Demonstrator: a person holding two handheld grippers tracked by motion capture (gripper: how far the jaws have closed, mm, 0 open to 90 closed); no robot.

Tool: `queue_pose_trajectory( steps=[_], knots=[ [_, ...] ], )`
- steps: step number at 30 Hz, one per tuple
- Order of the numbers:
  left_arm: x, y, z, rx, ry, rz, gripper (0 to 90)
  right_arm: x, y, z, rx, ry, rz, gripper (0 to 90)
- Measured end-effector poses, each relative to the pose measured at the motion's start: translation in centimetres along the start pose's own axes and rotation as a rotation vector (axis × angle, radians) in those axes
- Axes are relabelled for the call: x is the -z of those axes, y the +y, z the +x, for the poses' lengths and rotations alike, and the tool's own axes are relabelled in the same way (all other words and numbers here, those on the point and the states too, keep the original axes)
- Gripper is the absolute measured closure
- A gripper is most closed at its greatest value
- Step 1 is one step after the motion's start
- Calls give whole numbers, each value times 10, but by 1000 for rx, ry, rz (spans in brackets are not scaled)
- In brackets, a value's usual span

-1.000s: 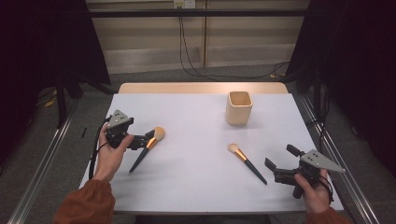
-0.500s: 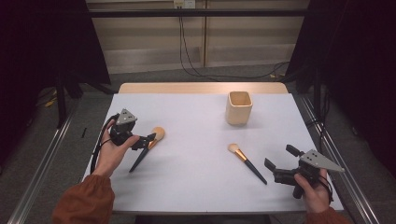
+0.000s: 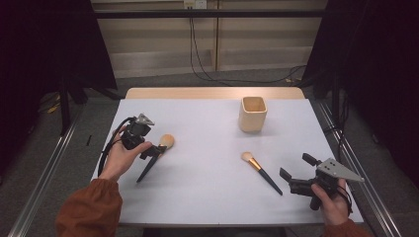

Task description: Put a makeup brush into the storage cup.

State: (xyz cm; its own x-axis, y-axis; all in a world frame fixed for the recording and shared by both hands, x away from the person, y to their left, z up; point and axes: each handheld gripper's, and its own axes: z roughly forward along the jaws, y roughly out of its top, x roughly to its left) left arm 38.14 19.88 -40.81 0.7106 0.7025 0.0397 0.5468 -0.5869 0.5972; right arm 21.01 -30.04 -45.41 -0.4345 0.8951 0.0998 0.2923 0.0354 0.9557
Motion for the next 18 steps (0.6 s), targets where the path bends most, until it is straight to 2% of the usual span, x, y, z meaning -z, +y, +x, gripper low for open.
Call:
queue_pose_trajectory(
  steps=[2, 6, 8, 12, 15, 17, 18],
  knots=[
    [-2, 2, 0, 8, 7, 88, 59, 0, 0, 0, 2, 3, 1, 0],
    [-4, 5, 2, 36, -8, 135, 81, -1, 0, 1, -3, 11, 6, 0],
    [-6, 7, 4, 37, -18, 163, 81, -1, 0, 1, -2, 12, 7, 0],
    [-10, 9, 5, 36, -8, 192, 80, -1, 0, 1, -4, 13, 7, 0],
    [-19, 10, 6, 47, -40, 266, 77, -1, -1, 0, -2, 13, 13, 0],
    [-22, 10, 8, 50, -38, 283, 73, -2, -1, 0, -1, 14, 12, 0],
    [-24, 9, 9, 66, -55, 296, 73, -1, -1, 0, 0, 14, 13, 0]
  ],
)
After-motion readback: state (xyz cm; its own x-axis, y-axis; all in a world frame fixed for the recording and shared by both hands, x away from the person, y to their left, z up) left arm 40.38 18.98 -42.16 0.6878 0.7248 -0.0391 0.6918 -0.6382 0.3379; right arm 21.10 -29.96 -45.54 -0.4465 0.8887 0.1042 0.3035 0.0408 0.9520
